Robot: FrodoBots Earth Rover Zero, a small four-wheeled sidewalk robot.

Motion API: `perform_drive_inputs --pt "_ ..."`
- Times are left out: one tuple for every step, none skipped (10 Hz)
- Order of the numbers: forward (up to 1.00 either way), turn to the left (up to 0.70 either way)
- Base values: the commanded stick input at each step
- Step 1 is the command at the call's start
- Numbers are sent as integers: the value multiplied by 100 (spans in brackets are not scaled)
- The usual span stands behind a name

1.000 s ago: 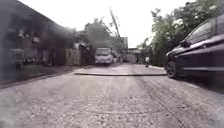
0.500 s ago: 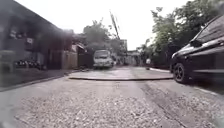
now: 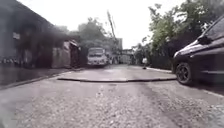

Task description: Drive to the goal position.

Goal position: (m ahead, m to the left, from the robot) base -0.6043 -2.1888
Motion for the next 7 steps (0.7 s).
perform_drive_inputs --pt "100 0" --pt "100 -2" --pt "100 -25" --pt "100 -12" --pt "100 -16" --pt "100 0" --pt "100 -8"
